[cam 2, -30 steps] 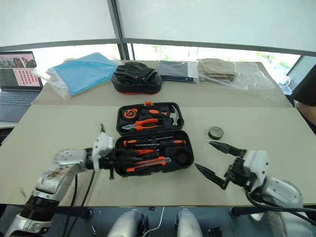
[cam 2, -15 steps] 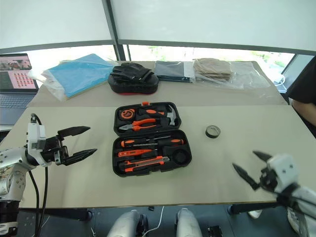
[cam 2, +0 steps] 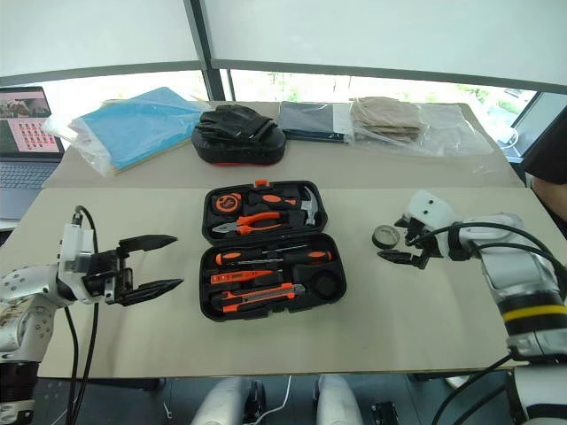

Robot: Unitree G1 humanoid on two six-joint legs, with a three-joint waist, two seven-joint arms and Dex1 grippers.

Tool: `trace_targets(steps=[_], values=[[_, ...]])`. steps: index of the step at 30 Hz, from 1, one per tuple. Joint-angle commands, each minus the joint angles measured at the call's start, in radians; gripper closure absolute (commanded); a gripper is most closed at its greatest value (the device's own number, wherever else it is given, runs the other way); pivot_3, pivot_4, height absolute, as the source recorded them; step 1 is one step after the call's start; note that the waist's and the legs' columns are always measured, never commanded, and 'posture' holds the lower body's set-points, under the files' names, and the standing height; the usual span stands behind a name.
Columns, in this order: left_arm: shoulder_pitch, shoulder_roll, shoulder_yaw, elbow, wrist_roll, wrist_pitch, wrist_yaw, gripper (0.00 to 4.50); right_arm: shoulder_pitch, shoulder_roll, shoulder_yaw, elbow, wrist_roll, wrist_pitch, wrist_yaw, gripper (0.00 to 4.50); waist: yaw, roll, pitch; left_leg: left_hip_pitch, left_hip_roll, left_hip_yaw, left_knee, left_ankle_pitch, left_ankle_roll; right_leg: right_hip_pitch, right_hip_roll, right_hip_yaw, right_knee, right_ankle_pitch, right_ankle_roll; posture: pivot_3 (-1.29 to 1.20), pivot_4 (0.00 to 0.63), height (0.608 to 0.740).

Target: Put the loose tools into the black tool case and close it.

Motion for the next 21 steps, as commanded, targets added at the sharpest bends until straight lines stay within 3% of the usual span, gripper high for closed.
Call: trace_targets(steps=[1, 11, 15, 21], values=[[0.010, 0.001, 0.007, -0.044, -0.023, 0.002, 0.008, 0.00, -0.068, 0.020, 0.028, 0.095, -0.053, -0.048, 0.034, 1.09, 0.000, 0.000, 0.000, 0.000, 0.000, 0.000, 0.000, 0.000, 0.000, 0.000, 0.000, 0.000, 0.000, 0.000, 0.000, 0.00, 0.150, 0.740], [0.033, 0.018, 0.012, -0.061, -0.032, 0.001, -0.017, 0.00, -0.139, 0.050, 0.024, 0.213, -0.080, -0.158, 0.104, 4.44, -0.009, 0.000, 0.000, 0.002, -0.001, 0.000, 0.001, 0.000, 0.000, 0.002, -0.001, 0.000, 0.001, 0.001, 0.002, 0.00, 0.150, 0.740], [0.036, 0.022, 0.007, -0.064, -0.034, -0.007, -0.036, 0.00, -0.107, 0.031, -0.031, 0.048, 0.058, -0.155, 0.278, 4.44, -0.013, 0.000, 0.000, 0.002, 0.000, 0.000, 0.001, 0.000, 0.000, 0.002, -0.001, 0.000, 0.002, 0.001, 0.001, 0.00, 0.150, 0.740], [0.072, 0.019, 0.006, -0.073, -0.025, -0.028, -0.053, 0.00, 0.008, 0.019, -0.038, -0.462, 0.265, 0.184, 0.331, 4.44, -0.014, 0.001, 0.000, 0.003, 0.002, 0.000, 0.000, 0.000, 0.000, 0.001, -0.001, 0.000, 0.003, 0.001, 0.001, 0.00, 0.150, 0.740]])
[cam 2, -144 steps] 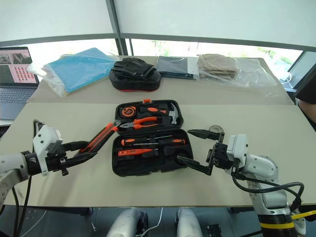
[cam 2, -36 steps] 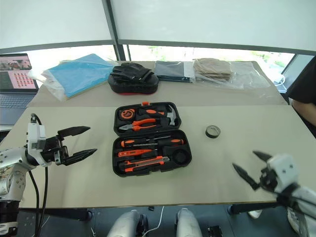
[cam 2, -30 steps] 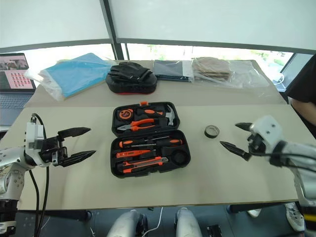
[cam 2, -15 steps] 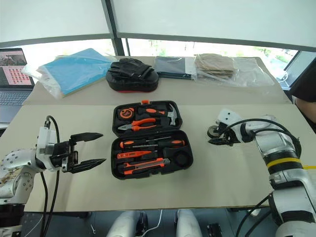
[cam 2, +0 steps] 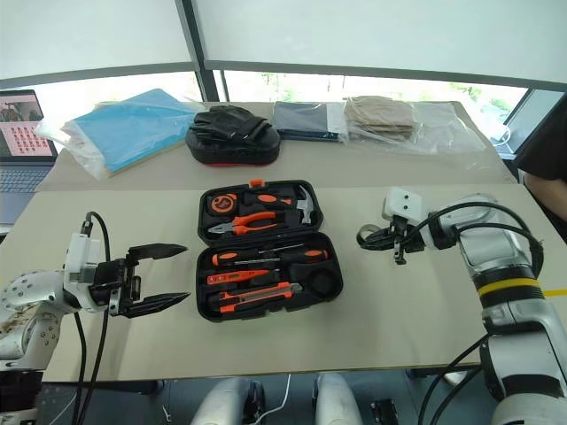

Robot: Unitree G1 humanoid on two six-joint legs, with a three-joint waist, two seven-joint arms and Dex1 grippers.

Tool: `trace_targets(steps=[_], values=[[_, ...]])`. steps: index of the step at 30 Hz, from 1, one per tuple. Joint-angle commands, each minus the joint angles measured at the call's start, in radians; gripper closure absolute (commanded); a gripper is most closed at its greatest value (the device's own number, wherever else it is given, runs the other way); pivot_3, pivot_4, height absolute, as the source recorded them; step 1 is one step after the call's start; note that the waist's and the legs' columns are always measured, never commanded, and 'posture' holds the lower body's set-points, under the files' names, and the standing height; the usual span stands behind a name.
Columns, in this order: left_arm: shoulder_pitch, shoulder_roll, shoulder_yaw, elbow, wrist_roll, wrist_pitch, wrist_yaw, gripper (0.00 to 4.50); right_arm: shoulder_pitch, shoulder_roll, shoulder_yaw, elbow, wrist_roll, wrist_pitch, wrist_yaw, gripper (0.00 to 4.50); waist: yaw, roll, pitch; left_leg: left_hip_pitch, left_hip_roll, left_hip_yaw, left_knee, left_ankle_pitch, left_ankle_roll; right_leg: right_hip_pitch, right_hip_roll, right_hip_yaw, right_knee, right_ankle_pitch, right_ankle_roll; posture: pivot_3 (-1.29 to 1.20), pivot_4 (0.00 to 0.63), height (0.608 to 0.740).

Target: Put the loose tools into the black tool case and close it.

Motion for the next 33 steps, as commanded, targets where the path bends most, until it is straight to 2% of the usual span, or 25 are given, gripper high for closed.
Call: trace_targets(steps=[1, 3, 8, 16, 20, 22, 24, 27, 29, 33], values=[[0.017, 0.010, 0.013, -0.026, -0.005, -0.026, -0.010, 0.00, 0.045, -0.017, 0.007, -0.259, 0.086, 0.169, 0.001, 4.44, 0.002, 0.000, 0.000, 0.000, 0.000, 0.000, 0.000, 0.000, 0.000, 0.000, 0.000, 0.000, 0.000, 0.000, 0.000, 0.00, 0.150, 0.740], [0.026, 0.008, 0.011, -0.027, -0.002, -0.029, -0.008, 0.00, 0.076, -0.003, 0.021, -0.329, 0.097, 0.235, -0.036, 4.44, 0.004, 0.000, 0.000, 0.000, 0.000, 0.000, 0.001, 0.000, 0.000, 0.000, -0.001, -0.001, 0.000, 0.000, 0.000, 0.00, 0.150, 0.740], [0.060, 0.016, 0.015, -0.036, 0.001, -0.038, -0.013, 0.00, 0.147, 0.021, 0.085, -0.359, 0.035, 0.243, -0.112, 4.44, 0.011, -0.001, 0.000, 0.000, -0.001, 0.000, 0.002, 0.000, 0.000, 0.001, -0.002, -0.001, -0.001, 0.000, 0.000, 0.00, 0.150, 0.740], [0.074, 0.030, 0.028, -0.026, 0.003, -0.050, -0.012, 0.00, 0.136, 0.029, 0.162, -0.316, -0.048, 0.237, -0.166, 4.44, 0.010, -0.001, 0.000, 0.000, -0.002, 0.000, 0.002, 0.000, 0.000, 0.000, -0.002, -0.001, 0.000, 0.000, -0.001, 0.00, 0.150, 0.740], [0.076, 0.035, 0.030, -0.022, 0.003, -0.054, -0.009, 0.00, 0.124, -0.011, 0.208, -0.326, -0.077, 0.235, -0.125, 4.44, 0.013, -0.001, 0.000, 0.000, -0.002, 0.000, 0.002, 0.000, 0.000, 0.001, -0.002, -0.001, -0.001, 0.000, -0.001, 0.00, 0.150, 0.740], [0.076, 0.035, 0.032, -0.020, 0.005, -0.057, -0.004, 0.00, 0.118, -0.014, 0.216, -0.336, -0.068, 0.264, -0.115, 3.70, 0.017, -0.001, 0.000, 0.000, -0.002, 0.000, 0.002, 0.000, 0.000, 0.001, -0.002, -0.001, -0.001, 0.000, 0.000, 0.00, 0.150, 0.740], [0.075, 0.035, 0.033, -0.019, 0.007, -0.056, 0.001, 0.00, 0.109, 0.008, 0.195, -0.341, -0.049, 0.278, -0.140, 3.17, 0.019, -0.001, 0.000, 0.000, -0.002, 0.000, 0.003, 0.000, 0.000, 0.001, -0.002, -0.001, -0.001, 0.000, 0.000, 0.00, 0.150, 0.740], [0.081, 0.037, 0.040, -0.021, 0.008, -0.041, 0.019, 0.00, 0.098, 0.012, 0.122, -0.373, 0.068, 0.317, -0.086, 2.07, 0.021, -0.001, 0.000, 0.000, -0.002, 0.000, 0.002, 0.000, 0.000, 0.001, -0.002, -0.001, -0.001, 0.000, 0.000, 0.00, 0.150, 0.740], [0.088, 0.039, 0.051, -0.019, 0.006, -0.025, 0.036, 0.00, 0.095, -0.008, 0.067, -0.382, 0.151, 0.311, -0.020, 1.51, 0.021, -0.001, 0.000, 0.000, -0.002, 0.000, 0.002, 0.000, 0.000, 0.000, -0.002, -0.001, -0.001, 0.000, 0.000, 0.00, 0.150, 0.740], [0.087, 0.037, 0.076, 0.008, 0.016, 0.020, 0.124, 0.00, 0.090, -0.064, -0.004, -0.325, 0.203, 0.309, 0.026, 1.51, 0.022, -0.001, 0.000, 0.000, -0.002, 0.000, 0.002, 0.000, 0.001, 0.001, -0.002, -0.001, -0.001, 0.000, 0.000, 0.00, 0.150, 0.740]])
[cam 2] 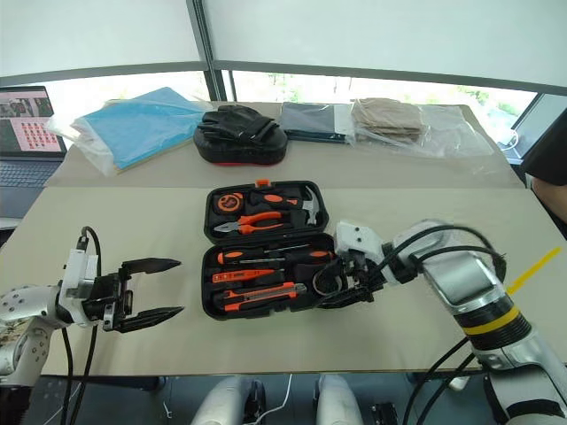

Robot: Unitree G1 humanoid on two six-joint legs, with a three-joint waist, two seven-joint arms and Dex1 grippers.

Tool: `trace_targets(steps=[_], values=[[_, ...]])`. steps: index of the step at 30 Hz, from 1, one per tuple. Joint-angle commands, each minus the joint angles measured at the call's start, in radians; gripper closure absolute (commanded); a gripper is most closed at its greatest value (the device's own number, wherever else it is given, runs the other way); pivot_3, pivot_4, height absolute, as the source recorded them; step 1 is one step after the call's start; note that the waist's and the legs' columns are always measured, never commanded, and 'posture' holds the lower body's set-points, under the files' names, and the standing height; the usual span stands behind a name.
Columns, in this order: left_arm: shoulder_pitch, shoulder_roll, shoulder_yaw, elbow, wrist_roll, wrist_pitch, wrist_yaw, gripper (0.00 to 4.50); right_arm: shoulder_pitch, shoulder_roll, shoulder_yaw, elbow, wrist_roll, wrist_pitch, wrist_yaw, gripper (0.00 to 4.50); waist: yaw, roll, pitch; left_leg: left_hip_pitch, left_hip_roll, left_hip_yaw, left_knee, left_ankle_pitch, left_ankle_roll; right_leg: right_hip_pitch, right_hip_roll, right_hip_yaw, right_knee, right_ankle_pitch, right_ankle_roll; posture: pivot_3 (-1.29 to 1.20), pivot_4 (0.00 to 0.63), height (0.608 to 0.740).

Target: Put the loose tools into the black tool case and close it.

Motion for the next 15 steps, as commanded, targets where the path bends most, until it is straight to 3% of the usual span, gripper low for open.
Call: trace_targets(steps=[1, 3, 6, 12, 15], values=[[-0.008, 0.009, 0.054, 0.020, 0.003, 0.060, 0.114, 0.00, -0.015, -0.051, -0.094, 0.056, 0.033, -0.028, 0.027, 1.51, 0.001, 0.000, 0.000, 0.000, 0.000, 0.000, 0.000, 0.000, 0.000, 0.000, 0.000, 0.000, 0.000, 0.000, 0.000, 0.00, 0.150, 0.740], [-0.025, 0.010, 0.048, 0.055, 0.043, 0.083, 0.181, 0.00, -0.024, -0.030, -0.126, 0.150, 0.004, -0.086, -0.025, 1.51, 0.002, 0.000, 0.000, 0.001, 0.000, 0.000, 0.000, 0.000, 0.000, 0.001, 0.000, 0.000, 0.000, 0.000, 0.000, 0.00, 0.150, 0.740], [-0.055, -0.009, 0.033, 0.098, 0.117, 0.105, 0.312, 0.72, -0.048, 0.024, -0.142, 0.301, -0.104, -0.230, -0.173, 2.22, 0.002, 0.000, 0.000, 0.001, 0.000, 0.000, 0.000, 0.000, 0.000, 0.001, 0.001, 0.000, 0.000, 0.000, 0.000, 0.00, 0.150, 0.740], [-0.140, -0.098, -0.033, 0.102, 0.175, 0.210, 0.513, 2.88, -0.106, 0.178, -0.108, 0.562, -0.277, -0.501, -0.395, 4.31, -0.002, -0.001, 0.000, 0.000, -0.001, 0.001, 0.000, 0.002, -0.002, 0.000, 0.001, 0.001, 0.001, 0.001, 0.000, 0.00, 0.150, 0.740], [-0.183, -0.135, -0.077, 0.116, 0.209, 0.226, 0.561, 3.93, -0.146, 0.238, -0.081, 0.678, -0.319, -0.574, -0.406, 4.50, -0.008, -0.001, 0.000, 0.001, -0.001, 0.001, 0.000, 0.003, -0.004, 0.000, 0.002, 0.001, 0.002, 0.001, 0.000, 0.00, 0.150, 0.740]])
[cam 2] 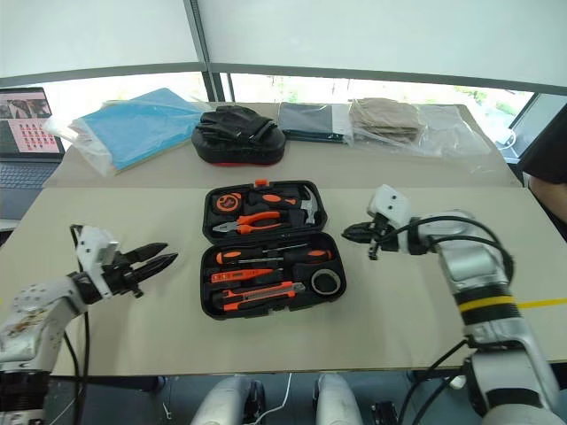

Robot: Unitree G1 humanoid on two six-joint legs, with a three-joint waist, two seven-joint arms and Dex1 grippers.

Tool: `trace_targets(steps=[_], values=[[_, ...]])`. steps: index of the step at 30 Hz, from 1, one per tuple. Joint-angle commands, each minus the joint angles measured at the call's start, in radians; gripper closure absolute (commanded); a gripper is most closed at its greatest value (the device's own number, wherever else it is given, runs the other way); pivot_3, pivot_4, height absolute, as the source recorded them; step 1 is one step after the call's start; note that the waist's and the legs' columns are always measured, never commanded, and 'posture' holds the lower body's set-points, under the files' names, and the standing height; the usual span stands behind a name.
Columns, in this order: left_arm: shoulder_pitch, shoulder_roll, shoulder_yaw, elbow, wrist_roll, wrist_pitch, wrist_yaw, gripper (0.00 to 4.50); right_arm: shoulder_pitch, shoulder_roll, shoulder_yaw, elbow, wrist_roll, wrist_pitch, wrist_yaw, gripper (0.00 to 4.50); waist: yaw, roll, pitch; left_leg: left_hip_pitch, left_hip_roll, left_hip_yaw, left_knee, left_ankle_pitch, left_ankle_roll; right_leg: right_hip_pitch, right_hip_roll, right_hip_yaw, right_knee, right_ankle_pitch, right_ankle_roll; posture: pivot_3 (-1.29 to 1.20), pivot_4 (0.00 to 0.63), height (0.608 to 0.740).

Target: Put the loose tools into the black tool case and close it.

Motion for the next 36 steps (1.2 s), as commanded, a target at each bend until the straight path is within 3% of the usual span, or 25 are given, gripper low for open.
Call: trace_targets(steps=[1, 2, 9, 16, 28, 34, 36], values=[[-0.047, -0.026, -0.030, -0.001, 0.031, 0.019, 0.058, 4.29, -0.049, 0.037, 0.012, 0.107, -0.045, -0.109, -0.016, 4.50, -0.004, 0.000, 0.000, 0.000, 0.000, 0.000, 0.000, 0.000, 0.000, 0.000, 0.000, 0.000, 0.000, 0.000, 0.000, 0.00, 0.150, 0.740], [-0.062, -0.040, -0.048, 0.000, 0.029, 0.034, 0.059, 4.47, -0.063, 0.053, 0.020, 0.138, -0.052, -0.116, -0.009, 4.50, -0.005, 0.000, 0.000, 0.000, 0.000, 0.000, 0.000, 0.000, 0.000, 0.000, 0.001, 0.000, 0.000, 0.000, 0.000, 0.00, 0.150, 0.740], [-0.104, -0.091, -0.121, 0.010, 0.049, 0.021, 0.046, 4.47, -0.104, 0.111, 0.033, 0.210, -0.062, -0.147, 0.046, 4.50, -0.012, 0.000, 0.000, 0.000, 0.000, 0.000, 0.000, 0.000, 0.000, 0.000, 0.000, 0.000, 0.000, 0.000, 0.000, 0.00, 0.150, 0.740], [-0.098, -0.099, -0.149, 0.000, 0.039, 0.025, -0.004, 4.47, -0.010, 0.100, 0.052, -0.002, -0.003, -0.048, 0.177, 4.50, -0.013, 0.000, 0.000, 0.000, 0.000, -0.001, -0.001, 0.000, 0.000, 0.000, 0.000, 0.000, 0.000, 0.000, 0.000, 0.00, 0.150, 0.740], [0.026, -0.027, -0.099, -0.122, 0.014, 0.071, -0.059, 4.47, 0.160, 0.038, 0.020, -0.291, 0.021, 0.151, 0.156, 4.50, -0.012, 0.000, 0.000, 0.000, 0.000, -0.001, -0.001, -0.002, 0.002, 0.000, -0.001, 0.000, -0.001, 0.000, 0.000, 0.00, 0.150, 0.740], [0.030, 0.002, -0.038, -0.130, -0.005, 0.119, -0.016, 4.47, 0.180, 0.003, -0.033, -0.290, 0.021, 0.167, 0.097, 4.50, -0.012, 0.000, 0.000, 0.000, 0.000, -0.001, -0.001, -0.002, 0.003, 0.000, -0.001, 0.000, 0.000, 0.000, 0.000, 0.00, 0.150, 0.740], [0.051, 0.054, -0.008, -0.157, -0.041, 0.174, -0.053, 3.96, 0.184, -0.042, -0.060, -0.322, 0.062, 0.266, 0.132, 3.92, -0.012, 0.000, 0.000, 0.000, 0.000, -0.001, -0.001, -0.002, 0.002, 0.000, -0.001, 0.000, 0.000, 0.000, 0.000, 0.00, 0.150, 0.740]])
